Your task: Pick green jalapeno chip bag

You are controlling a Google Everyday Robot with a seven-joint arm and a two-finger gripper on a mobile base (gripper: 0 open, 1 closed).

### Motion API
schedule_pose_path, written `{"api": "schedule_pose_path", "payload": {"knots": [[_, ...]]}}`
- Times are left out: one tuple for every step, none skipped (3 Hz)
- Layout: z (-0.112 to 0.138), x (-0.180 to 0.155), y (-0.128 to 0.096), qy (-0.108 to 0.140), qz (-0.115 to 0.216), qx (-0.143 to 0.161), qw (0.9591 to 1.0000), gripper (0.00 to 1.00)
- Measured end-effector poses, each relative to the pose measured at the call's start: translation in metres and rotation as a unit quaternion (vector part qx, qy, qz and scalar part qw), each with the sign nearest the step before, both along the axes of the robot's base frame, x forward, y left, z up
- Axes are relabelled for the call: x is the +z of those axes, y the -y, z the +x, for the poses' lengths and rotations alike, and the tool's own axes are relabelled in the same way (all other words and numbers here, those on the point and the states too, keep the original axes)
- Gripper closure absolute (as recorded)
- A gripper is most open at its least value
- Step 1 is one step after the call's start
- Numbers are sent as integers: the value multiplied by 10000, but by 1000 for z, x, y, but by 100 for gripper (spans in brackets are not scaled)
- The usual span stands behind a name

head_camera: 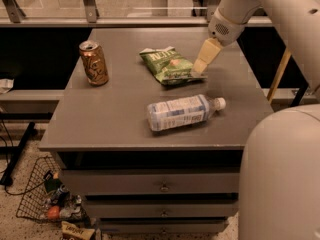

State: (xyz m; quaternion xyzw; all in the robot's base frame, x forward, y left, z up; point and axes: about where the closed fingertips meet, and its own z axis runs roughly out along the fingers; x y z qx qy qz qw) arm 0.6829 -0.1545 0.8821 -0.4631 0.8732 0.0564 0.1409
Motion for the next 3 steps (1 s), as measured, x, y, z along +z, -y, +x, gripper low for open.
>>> {"api": "schedule_pose_path", "payload": {"knots": [[3,-23,-14,-144,-181,180,9996,0],[4,-41,-20,-268,-295,269,9988,2],[5,-48,-23,-312,-325,302,9985,24]]}}
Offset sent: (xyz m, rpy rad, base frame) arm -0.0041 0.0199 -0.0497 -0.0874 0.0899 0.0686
